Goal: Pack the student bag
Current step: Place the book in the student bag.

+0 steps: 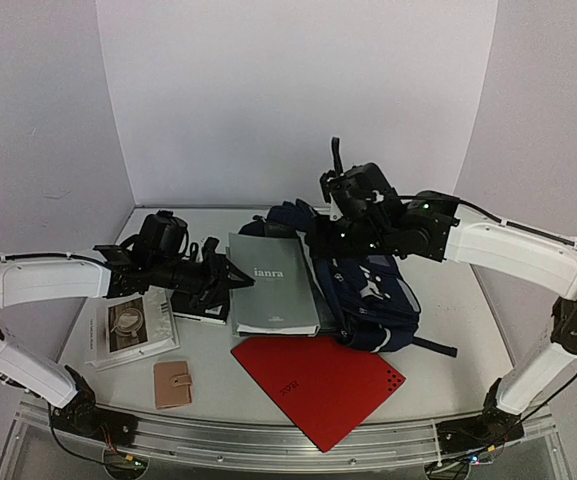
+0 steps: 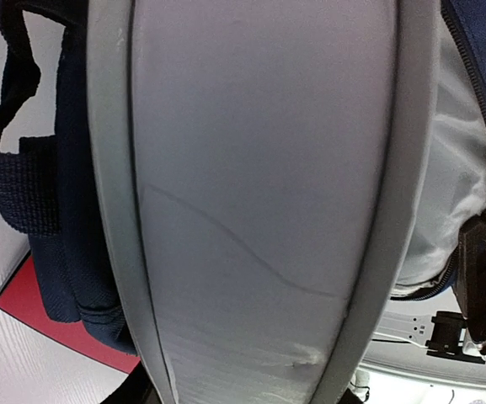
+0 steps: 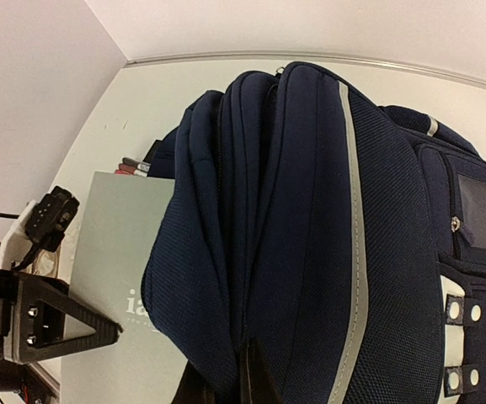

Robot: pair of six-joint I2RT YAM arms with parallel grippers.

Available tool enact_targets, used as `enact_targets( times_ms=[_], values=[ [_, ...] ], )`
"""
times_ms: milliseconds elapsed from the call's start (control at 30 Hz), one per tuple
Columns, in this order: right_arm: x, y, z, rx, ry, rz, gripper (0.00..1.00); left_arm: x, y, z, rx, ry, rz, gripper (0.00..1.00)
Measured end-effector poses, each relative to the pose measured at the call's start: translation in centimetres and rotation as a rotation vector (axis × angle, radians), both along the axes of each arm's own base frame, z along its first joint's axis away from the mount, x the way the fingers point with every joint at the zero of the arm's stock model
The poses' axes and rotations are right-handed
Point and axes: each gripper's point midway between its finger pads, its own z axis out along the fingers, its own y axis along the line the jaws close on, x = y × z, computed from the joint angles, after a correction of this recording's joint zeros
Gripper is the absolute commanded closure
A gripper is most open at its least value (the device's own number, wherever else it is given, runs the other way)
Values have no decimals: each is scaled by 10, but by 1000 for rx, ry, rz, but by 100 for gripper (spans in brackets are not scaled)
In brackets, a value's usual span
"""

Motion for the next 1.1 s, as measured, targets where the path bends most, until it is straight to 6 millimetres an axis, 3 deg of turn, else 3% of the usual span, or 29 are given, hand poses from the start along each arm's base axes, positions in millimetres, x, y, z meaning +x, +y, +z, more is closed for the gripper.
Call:
enact_targets(
  times_ms=[167, 367, 633, 800, 1100],
  values=[
    [-5, 6, 1, 11, 9, 49, 100, 7, -13, -8, 17, 16, -14, 79],
    [-7, 12, 0, 20, 13, 70, 100, 23, -50, -12, 10, 11, -56, 80],
    [-13, 27, -27, -42, 36, 103, 100, 43, -89, -30, 57, -12, -46, 85],
    [-18, 34, -37, -68, 40, 121, 100, 50, -91, -40, 94, -32, 5, 85],
    [-25, 58, -15, 50, -10, 143, 100, 67, -70, -34, 154, -132, 161, 84]
  ],
)
